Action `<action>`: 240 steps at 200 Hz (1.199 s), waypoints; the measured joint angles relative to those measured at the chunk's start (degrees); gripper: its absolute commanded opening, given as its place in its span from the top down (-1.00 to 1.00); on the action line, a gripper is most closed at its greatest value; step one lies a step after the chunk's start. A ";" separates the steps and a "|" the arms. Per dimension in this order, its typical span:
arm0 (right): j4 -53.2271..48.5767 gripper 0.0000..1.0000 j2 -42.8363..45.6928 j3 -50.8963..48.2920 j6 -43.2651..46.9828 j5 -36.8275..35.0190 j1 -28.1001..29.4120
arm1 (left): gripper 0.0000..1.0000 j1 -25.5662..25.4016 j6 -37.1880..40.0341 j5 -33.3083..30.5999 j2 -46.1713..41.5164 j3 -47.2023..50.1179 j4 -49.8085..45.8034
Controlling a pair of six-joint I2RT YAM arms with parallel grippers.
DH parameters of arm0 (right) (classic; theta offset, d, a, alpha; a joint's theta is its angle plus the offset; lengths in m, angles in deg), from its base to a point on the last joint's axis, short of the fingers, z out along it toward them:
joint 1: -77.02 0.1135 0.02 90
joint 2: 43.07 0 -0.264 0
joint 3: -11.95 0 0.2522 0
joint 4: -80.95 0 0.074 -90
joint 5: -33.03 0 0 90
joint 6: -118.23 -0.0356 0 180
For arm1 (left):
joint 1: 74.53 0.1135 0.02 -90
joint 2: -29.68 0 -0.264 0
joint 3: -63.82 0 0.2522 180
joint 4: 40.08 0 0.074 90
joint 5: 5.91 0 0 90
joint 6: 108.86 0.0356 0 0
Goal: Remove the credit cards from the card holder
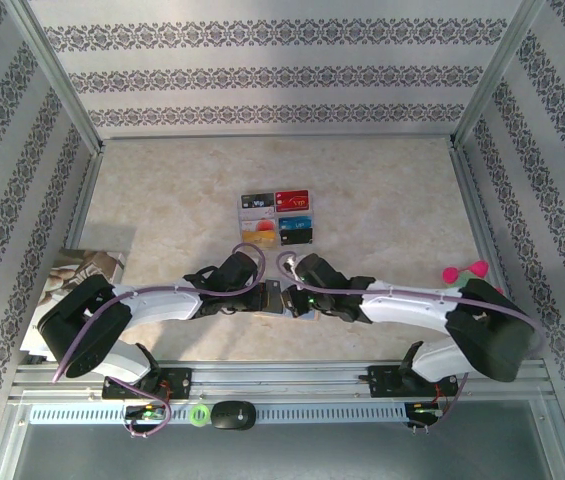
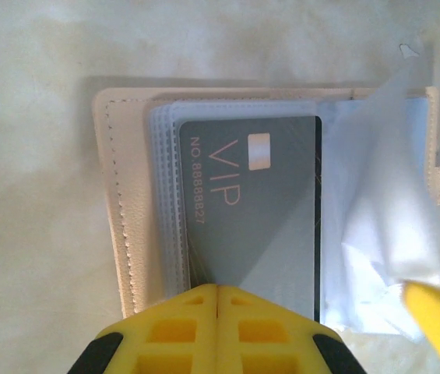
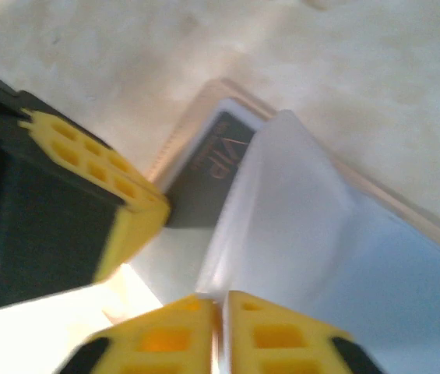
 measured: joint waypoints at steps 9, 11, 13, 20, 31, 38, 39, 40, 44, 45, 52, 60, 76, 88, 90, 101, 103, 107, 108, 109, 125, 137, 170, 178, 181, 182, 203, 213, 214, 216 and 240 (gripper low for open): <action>-1.38 0.52 2.08 -1.09 -1.46 -1.86 -0.09 | 1.00 0.00 -0.09 0.02 0.00 0.02 0.11; -1.84 0.49 2.58 -1.33 -1.57 -2.29 -0.07 | 1.00 0.00 -0.11 0.02 0.00 0.02 0.13; -2.47 0.47 3.15 -1.60 -2.36 -2.78 -0.11 | 1.00 0.00 -0.20 0.02 0.00 0.02 0.13; -4.24 0.36 4.66 -2.21 -3.85 -4.26 -0.35 | 1.00 0.00 -0.28 0.02 0.04 0.02 0.15; -7.67 0.29 7.02 -2.93 -5.88 -7.06 -0.81 | 1.00 0.00 -0.46 0.02 0.04 0.02 0.17; -9.79 0.25 8.41 -3.23 -7.30 -8.66 -1.18 | 1.00 0.00 -0.50 0.02 0.04 0.02 0.17; -9.97 0.25 8.55 -3.26 -7.45 -8.81 -1.22 | 1.00 0.00 -0.48 0.02 0.04 0.02 0.17; -10.32 0.24 8.83 -3.32 -7.82 -9.07 -1.29 | 1.00 0.00 -0.48 0.02 0.04 0.02 0.17; -11.23 0.22 9.60 -3.50 -8.09 -9.66 -1.57 | 1.00 0.00 -0.48 0.02 0.04 0.02 0.17; -11.39 0.22 9.70 -3.52 -8.24 -9.79 -1.60 | 1.00 0.00 -0.50 0.02 0.04 0.02 0.17; -12.48 0.20 11.06 -3.89 -8.94 -10.69 -1.99 | 1.00 0.00 -0.48 0.00 0.04 0.02 0.15; -13.49 0.21 12.48 -4.15 -9.33 -11.04 -2.58 | 0.95 0.00 -0.46 0.00 0.02 -0.04 0.04; -14.45 0.21 14.82 -4.20 -9.62 -11.17 -3.98 | 0.80 -0.15 -0.42 -0.04 -0.17 -0.55 -1.09; -14.47 0.21 16.13 -4.20 -9.53 -11.15 -5.01 | 0.66 -0.70 0.00 -0.15 -0.52 -0.98 -2.75; -14.45 0.22 16.26 -4.20 -9.49 -11.10 -5.11 | 0.65 -0.83 0.07 -0.22 -0.63 -1.07 -3.04; -14.38 0.22 16.87 -4.20 -9.14 -10.75 -6.05 | 0.62 -1.55 0.39 -0.28 -1.05 -1.60 -4.46; -14.38 0.22 16.96 -4.20 -9.14 -10.67 -6.23 | 0.62 -1.75 0.46 -0.24 -1.07 -1.73 -4.66; -14.38 0.23 16.98 -4.20 -9.01 -10.64 -6.47 | 0.62 -1.99 0.48 -0.26 -1.14 -2.03 -5.03; -14.38 0.23 16.98 -4.20 -8.96 -10.62 -6.49 | 0.62 -2.05 0.52 -0.24 -1.14 -2.08 -5.09; -14.38 0.23 16.98 -4.20 -8.92 -10.54 -6.58 | 0.62 -2.19 0.57 -0.24 -1.14 -2.19 -5.18; -14.40 0.24 16.94 -4.20 -8.70 -10.05 -7.45 | 0.62 -3.10 0.85 -0.15 -0.66 -3.87 -6.47; -14.38 0.25 16.94 -4.20 -8.63 -9.55 -7.58 | 0.61 -3.82 1.11 -0.02 0.52 -5.68 -7.21; -14.25 0.25 17.03 -4.39 -8.57 -8.52 -7.56 | 0.56 -5.55 1.99 0.24 1.42 -9.31 -8.35; -14.05 0.25 17.29 -4.79 -8.59 -8.48 -7.58 | 0.57 -5.73 2.14 0.87 1.90 -10.29 -8.37; -14.01 0.25 17.44 -4.98 -8.59 -8.44 -7.58 | 0.57 -5.79 2.19 1.11 2.21 -10.71 -8.31; -13.99 0.25 17.55 -5.09 -8.59 -8.39 -7.58 | 0.57 -5.84 2.21 1.25 2.45 -10.93 -8.28; -14.01 0.25 18.88 -6.29 -8.59 -8.11 -8.09 | 0.60 -6.23 2.62 4.17 7.21 -14.43 -8.20; -13.97 0.25 19.52 -6.62 -8.61 -7.98 -8.50 | 0.63 -6.58 2.89 5.90 10.49 -16.22 -8.13; -13.97 0.25 19.56 -6.64 -8.61 -7.93 -8.55 | 0.63 -6.60 2.91 6.01 10.71 -16.31 -8.11; -13.99 0.26 19.74 -6.69 -8.59 -7.89 -8.66 | 0.63 -6.67 2.95 6.34 11.43 -16.59 -8.04; -13.94 0.26 21.49 -7.32 -8.61 -7.82 -9.57 | 0.63 -7.26 3.28 10.54 16.87 -18.51 -7.34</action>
